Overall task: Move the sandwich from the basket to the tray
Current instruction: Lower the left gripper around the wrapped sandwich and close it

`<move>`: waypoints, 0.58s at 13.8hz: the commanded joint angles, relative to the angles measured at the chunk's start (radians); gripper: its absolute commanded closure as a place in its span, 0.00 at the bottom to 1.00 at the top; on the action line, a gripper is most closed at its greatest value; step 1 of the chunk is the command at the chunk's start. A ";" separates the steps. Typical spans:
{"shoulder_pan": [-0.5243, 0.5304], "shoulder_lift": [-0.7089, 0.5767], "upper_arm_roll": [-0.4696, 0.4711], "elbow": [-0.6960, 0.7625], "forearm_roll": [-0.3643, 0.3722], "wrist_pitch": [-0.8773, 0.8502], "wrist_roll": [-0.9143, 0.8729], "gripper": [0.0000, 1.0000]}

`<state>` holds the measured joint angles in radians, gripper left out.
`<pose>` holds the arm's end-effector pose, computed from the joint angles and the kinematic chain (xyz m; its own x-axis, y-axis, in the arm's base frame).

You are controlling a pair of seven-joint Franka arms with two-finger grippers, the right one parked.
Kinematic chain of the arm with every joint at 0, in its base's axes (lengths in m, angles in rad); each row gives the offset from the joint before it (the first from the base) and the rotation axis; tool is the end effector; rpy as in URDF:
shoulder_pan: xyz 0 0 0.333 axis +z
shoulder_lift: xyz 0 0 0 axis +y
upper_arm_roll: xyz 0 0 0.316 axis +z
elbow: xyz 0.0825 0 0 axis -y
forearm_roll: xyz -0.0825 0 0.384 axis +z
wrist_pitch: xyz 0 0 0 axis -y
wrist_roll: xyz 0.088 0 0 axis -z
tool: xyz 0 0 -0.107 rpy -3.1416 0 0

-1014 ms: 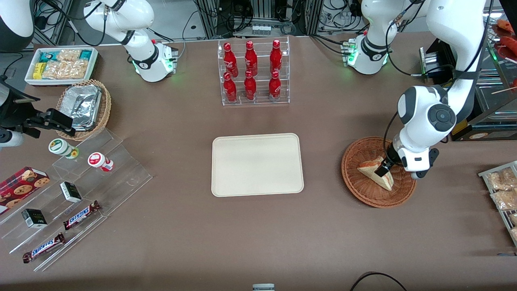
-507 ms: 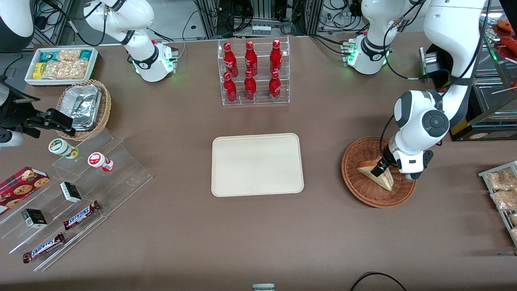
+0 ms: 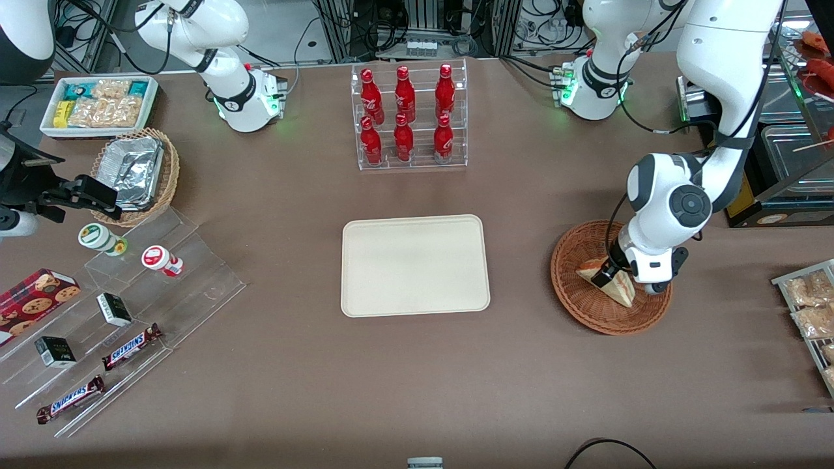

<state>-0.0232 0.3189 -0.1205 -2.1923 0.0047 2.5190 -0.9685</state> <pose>0.5537 -0.0803 0.2406 0.6770 0.7356 -0.0231 0.7360 -0.6764 0.0281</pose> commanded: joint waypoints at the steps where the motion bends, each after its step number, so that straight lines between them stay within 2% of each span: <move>1: -0.007 0.000 0.001 0.017 0.003 0.003 -0.022 0.79; 2: -0.007 -0.007 0.001 0.022 0.004 -0.009 -0.019 0.88; 3: -0.007 -0.014 0.002 0.028 0.008 -0.034 -0.016 0.93; 6: -0.012 -0.073 0.001 0.077 0.023 -0.167 -0.018 0.93; 8: -0.056 -0.122 0.001 0.149 0.047 -0.300 -0.022 0.94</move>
<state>-0.0343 0.2650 -0.1238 -2.0972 0.0232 2.3400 -0.9686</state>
